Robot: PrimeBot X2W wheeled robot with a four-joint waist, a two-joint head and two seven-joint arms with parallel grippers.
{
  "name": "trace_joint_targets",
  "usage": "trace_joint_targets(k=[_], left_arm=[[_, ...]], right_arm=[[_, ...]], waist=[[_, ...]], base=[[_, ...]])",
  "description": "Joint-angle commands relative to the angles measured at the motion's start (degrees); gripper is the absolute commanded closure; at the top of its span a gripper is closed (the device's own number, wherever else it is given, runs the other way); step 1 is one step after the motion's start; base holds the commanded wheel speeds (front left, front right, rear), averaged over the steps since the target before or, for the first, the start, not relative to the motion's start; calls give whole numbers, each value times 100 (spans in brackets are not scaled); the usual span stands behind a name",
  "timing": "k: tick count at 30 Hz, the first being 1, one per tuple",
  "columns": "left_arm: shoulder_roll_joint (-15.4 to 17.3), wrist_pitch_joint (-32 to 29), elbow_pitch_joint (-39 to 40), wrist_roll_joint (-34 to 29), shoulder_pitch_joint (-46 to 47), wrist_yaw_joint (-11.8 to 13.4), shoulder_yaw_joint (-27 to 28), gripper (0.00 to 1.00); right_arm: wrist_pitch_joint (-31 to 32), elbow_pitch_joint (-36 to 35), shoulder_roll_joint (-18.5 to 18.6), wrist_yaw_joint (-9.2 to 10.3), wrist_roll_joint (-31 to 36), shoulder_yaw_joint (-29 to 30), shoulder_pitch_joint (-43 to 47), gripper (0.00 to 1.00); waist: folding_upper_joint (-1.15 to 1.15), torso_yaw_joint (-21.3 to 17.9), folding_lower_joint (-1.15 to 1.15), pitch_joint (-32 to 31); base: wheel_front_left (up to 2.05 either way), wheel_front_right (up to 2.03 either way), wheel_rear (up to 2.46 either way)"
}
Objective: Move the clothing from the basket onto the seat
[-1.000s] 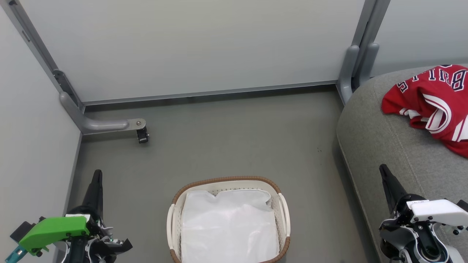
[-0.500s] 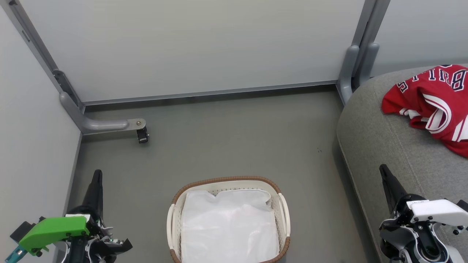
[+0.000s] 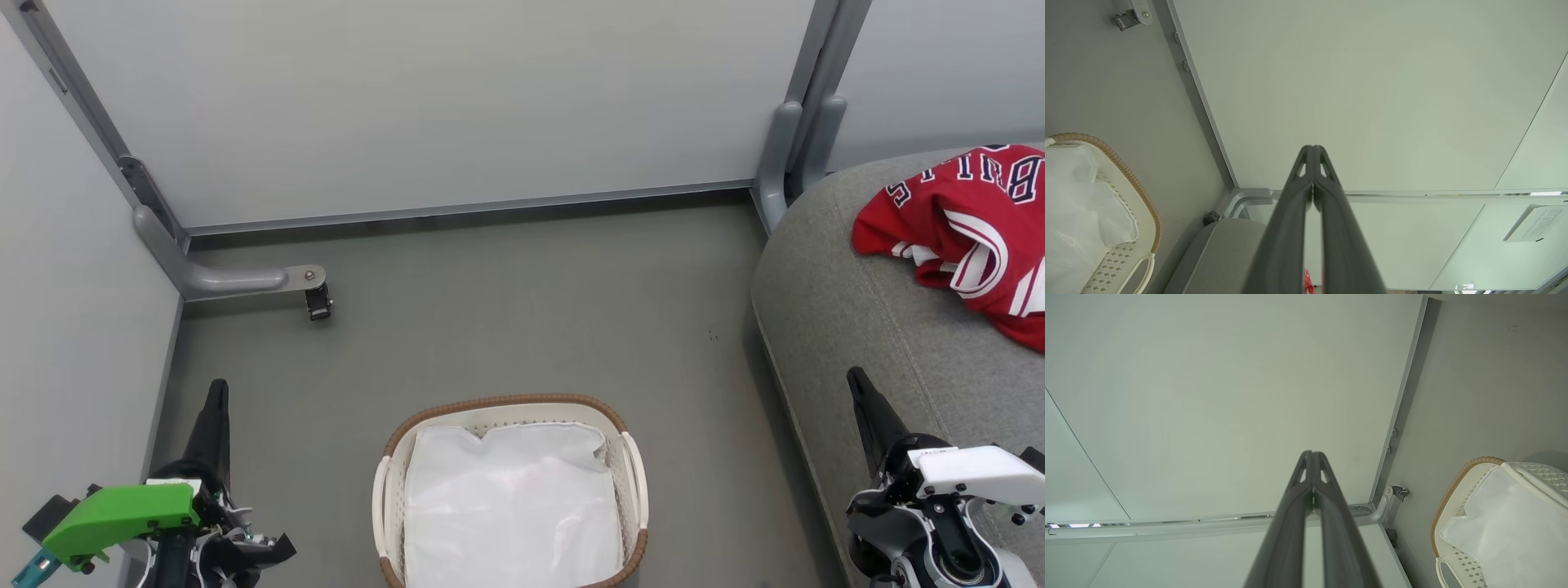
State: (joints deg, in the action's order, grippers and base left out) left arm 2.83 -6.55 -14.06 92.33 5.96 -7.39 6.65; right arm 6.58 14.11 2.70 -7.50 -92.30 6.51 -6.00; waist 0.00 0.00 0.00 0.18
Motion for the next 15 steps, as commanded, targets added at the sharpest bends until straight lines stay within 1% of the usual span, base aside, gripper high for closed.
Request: trace_joint_targets(k=[1,15], left_arm=[[3,-15,9,18,55,-31,2,100],[3,-15,9,18,55,-32,1,100]], right_arm=[[11,-24,35,2,-23,10,-42,100],[11,-24,35,2,-23,10,-42,100]], waist=[[0,0,0,0],[0,0,0,0]], base=[[0,0,0],[0,0,0]])
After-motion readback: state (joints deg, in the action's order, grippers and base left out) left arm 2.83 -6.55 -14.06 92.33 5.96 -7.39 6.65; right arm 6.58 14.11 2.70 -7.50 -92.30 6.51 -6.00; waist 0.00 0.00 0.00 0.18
